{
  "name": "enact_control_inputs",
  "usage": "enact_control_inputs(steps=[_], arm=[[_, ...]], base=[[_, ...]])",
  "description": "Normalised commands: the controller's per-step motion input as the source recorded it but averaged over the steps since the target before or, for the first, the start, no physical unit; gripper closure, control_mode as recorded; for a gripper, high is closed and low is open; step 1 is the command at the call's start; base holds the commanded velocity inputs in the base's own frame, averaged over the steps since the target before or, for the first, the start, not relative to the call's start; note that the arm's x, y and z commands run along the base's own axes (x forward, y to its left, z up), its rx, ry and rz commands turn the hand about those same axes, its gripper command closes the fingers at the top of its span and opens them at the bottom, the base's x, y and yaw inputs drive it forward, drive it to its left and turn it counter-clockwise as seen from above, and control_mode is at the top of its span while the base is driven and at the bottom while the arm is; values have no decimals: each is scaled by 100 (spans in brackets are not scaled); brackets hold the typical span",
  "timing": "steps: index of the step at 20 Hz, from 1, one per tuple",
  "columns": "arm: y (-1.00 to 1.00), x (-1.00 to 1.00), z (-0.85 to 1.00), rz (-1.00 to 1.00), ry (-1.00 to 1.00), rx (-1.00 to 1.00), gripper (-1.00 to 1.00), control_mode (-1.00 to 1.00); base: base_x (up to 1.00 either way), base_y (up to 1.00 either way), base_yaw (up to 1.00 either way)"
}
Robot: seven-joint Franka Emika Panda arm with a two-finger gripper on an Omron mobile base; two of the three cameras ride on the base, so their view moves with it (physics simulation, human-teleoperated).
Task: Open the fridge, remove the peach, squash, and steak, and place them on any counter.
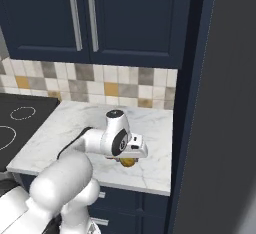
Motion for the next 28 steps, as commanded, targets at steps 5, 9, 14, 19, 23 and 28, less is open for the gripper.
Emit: enact_control_inputs(steps=[5,9,14,19,23,28], arm=[[-10,20,-26,0,3,0,-100,-100],[-15,21,7,0,0,1,-100,-100],[-4,0,33,0,-13,2,-100,-100],[0,-10,57,0,-25,4,-100,-100],[23,-87,89,0,-38,1,-100,-100],[75,-94,92,3,-26,0,-100,-100]], base=[[0,0,0],[0,0,0],[0,0,0],[0,0,0],[0,0,0],[0,0,0]])
